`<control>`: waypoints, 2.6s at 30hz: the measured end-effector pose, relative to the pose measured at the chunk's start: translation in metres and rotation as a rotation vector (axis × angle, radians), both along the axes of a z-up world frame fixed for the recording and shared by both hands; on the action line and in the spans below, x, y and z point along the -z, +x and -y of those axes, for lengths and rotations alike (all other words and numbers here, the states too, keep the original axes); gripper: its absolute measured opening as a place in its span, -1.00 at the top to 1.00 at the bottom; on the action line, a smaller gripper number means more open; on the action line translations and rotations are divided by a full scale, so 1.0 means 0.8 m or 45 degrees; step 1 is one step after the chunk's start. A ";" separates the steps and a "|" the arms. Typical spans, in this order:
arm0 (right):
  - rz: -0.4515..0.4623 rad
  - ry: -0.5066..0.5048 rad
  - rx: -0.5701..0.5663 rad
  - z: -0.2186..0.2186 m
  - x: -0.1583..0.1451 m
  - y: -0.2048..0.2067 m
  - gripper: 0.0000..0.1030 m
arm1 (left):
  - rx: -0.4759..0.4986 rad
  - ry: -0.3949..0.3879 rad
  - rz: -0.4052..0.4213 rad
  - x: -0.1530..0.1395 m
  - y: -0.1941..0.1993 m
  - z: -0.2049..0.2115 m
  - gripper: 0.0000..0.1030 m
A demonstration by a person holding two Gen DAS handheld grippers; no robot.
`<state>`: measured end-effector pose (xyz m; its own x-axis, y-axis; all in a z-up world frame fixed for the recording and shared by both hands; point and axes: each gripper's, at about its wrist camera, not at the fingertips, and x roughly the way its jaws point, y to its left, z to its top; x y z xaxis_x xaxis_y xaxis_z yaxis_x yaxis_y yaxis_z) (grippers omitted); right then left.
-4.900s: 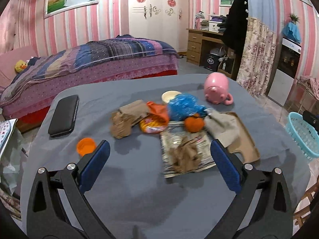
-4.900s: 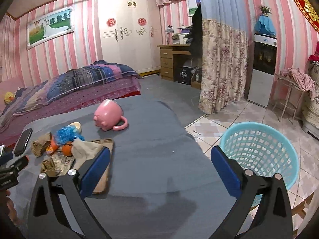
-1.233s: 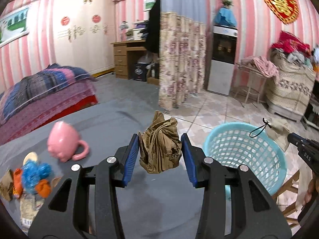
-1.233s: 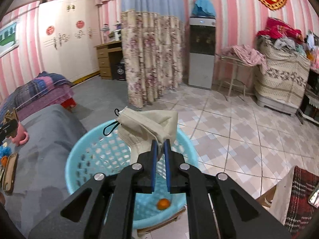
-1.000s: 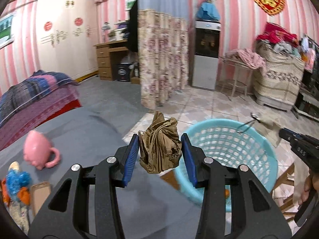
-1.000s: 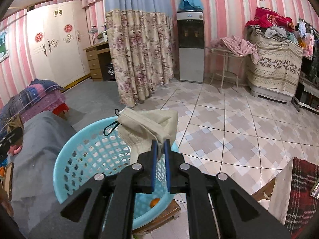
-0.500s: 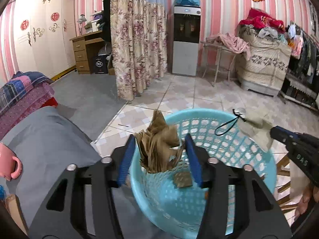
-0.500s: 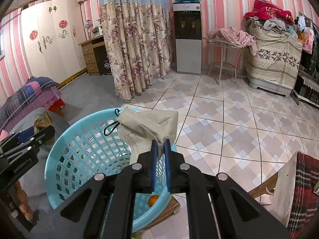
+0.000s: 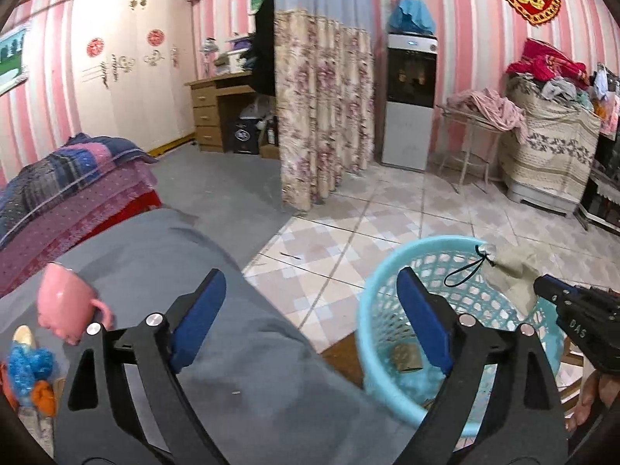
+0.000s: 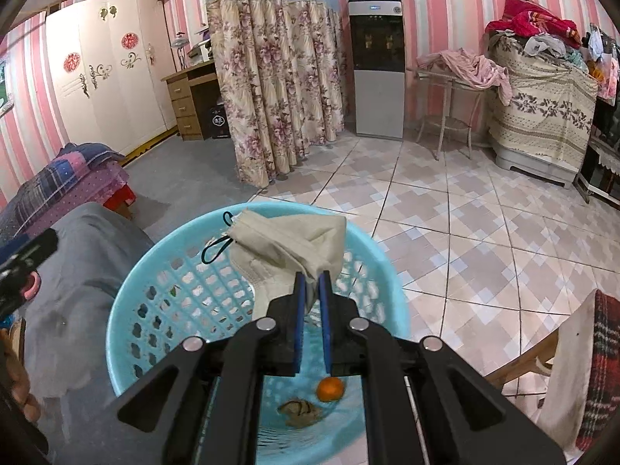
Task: Collect trash
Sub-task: 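Carry both items over the blue basket and open both tools to drop them, then move both tools back over the table toward the remaining trash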
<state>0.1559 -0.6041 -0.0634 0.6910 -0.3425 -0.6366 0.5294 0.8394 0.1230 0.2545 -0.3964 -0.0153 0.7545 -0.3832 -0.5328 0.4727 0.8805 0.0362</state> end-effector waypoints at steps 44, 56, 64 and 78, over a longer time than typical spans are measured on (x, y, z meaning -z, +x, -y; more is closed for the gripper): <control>0.159 -0.142 -0.332 -0.248 -0.057 0.009 -0.91 | -0.485 -0.085 -0.011 -0.024 -0.083 -0.327 -0.88; 0.094 -0.179 -0.600 -0.382 -0.035 0.036 -0.91 | -0.688 0.009 -0.084 0.013 -0.122 -0.476 -0.89; 0.050 -0.118 -0.697 -0.431 -0.017 0.051 -0.91 | -0.847 0.017 -0.179 0.051 -0.139 -0.582 -0.88; -0.003 -0.182 -0.771 -0.484 0.001 0.072 -0.91 | -0.819 -0.068 -0.360 0.086 -0.087 -0.634 -0.06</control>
<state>0.2134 -0.2166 -0.0645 0.7878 0.0279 -0.6154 -0.0459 0.9989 -0.0134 0.1851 0.1110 -0.0838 0.6757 0.0613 -0.7347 -0.1574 0.9856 -0.0625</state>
